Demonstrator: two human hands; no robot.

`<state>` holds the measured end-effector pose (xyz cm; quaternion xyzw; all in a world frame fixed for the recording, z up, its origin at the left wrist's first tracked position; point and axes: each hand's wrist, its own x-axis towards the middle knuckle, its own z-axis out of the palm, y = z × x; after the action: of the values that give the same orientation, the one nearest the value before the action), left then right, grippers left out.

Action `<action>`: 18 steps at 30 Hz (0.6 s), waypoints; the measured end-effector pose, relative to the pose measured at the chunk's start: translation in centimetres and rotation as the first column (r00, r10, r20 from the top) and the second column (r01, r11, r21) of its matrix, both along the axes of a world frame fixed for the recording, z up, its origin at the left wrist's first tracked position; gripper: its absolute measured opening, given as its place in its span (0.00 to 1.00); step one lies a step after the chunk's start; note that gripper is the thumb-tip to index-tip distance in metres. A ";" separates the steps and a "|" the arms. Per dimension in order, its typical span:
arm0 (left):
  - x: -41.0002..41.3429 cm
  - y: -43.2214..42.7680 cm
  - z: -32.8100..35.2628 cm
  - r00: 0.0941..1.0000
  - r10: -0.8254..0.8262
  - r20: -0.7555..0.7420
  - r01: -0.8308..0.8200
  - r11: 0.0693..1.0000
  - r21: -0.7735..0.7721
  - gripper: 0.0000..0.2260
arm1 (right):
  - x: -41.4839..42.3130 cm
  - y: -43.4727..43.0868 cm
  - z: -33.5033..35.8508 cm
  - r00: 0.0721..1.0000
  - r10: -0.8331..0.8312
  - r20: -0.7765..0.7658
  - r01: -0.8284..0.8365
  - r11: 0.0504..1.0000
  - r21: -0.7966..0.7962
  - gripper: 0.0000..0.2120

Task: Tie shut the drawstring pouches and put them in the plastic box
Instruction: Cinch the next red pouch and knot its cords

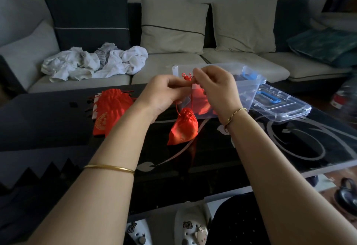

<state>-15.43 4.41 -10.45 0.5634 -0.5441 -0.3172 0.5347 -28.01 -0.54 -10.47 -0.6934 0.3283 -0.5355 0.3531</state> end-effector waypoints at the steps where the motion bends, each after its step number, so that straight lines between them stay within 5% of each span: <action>1: -0.1 0.0 0.0 0.999 0.004 0.035 -0.004 1.000 -0.003 0.04 | 0.1 0.1 0.0 1.000 0.011 -0.027 -0.012 1.000 -0.024 0.13; 3: -0.4 0.0 0.1 0.996 0.037 0.078 -0.036 0.999 -0.019 0.01 | 0.3 0.1 -0.3 0.999 0.028 -0.034 -0.029 0.999 -0.020 0.13; 6: -0.5 0.0 0.1 0.996 0.080 0.046 -0.079 0.997 -0.022 0.02 | 0.2 -0.7 -0.7 0.994 0.008 0.113 -0.030 0.981 0.194 0.15; 9: -0.4 -0.1 -0.1 0.998 0.048 0.032 -0.048 0.999 -0.007 0.01 | 0.0 -1.3 -1.6 0.997 0.076 -0.015 -0.068 0.944 0.322 0.18; 12: -0.2 -0.2 -0.2 0.999 0.023 0.033 -0.023 1.000 0.003 0.02 | 0.1 -0.6 -2.0 0.981 0.194 0.001 -0.181 0.912 0.367 0.18; 18: -0.2 -0.2 -0.2 0.994 0.049 -0.095 -0.050 0.999 -0.014 0.06 | 0.2 -0.5 -1.6 0.985 0.152 0.084 -0.172 0.923 0.344 0.16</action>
<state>-15.68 4.24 -10.68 0.5567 -0.5065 -0.3258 0.5721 -27.82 -1.03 -12.08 -0.6292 0.3500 -0.4565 0.5227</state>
